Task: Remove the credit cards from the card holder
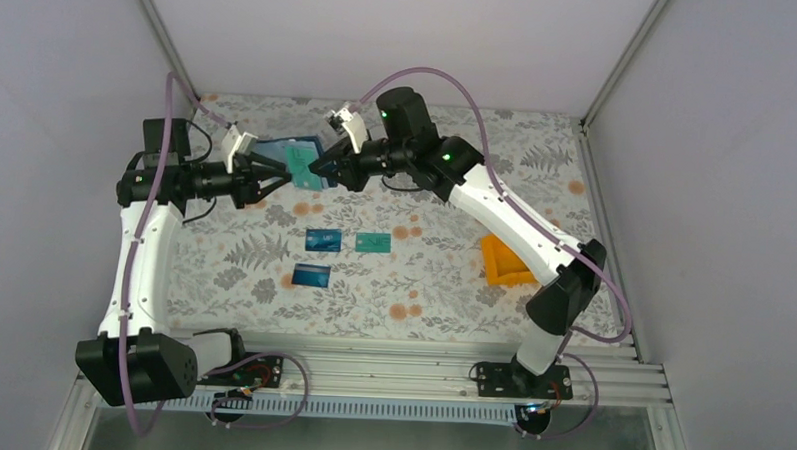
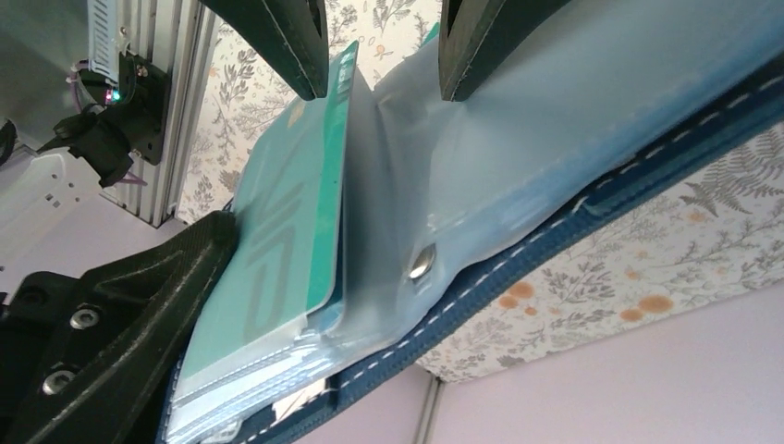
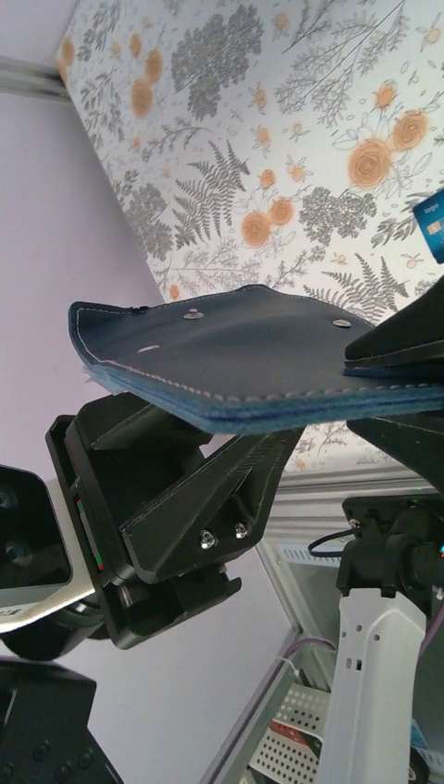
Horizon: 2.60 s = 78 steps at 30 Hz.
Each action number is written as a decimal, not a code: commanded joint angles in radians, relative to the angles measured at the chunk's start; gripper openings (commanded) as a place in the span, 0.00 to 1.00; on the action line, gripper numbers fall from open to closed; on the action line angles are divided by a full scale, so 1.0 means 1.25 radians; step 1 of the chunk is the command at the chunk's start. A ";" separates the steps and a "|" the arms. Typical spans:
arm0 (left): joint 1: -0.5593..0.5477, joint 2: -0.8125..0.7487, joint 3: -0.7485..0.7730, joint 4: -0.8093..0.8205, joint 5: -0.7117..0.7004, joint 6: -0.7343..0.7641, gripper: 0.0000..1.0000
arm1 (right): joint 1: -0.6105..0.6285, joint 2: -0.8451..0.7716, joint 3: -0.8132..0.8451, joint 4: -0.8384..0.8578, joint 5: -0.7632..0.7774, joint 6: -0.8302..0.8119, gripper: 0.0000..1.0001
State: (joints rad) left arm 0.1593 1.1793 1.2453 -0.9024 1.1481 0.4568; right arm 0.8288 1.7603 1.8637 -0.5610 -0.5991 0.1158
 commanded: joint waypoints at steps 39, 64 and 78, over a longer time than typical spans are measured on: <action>0.009 -0.014 0.057 -0.240 0.251 0.324 0.02 | -0.057 -0.101 -0.138 0.123 -0.207 -0.051 0.04; 0.019 0.002 0.080 -0.310 0.287 0.402 0.02 | -0.102 -0.132 -0.175 0.149 -0.250 -0.041 0.04; 0.019 0.004 0.074 -0.293 0.290 0.383 0.02 | -0.091 -0.096 -0.158 0.137 -0.321 -0.036 0.14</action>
State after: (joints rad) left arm 0.1680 1.1866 1.3182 -1.2922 1.4693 0.9054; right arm 0.7242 1.6257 1.6447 -0.3729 -0.9775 0.0666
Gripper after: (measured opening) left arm 0.025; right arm 0.076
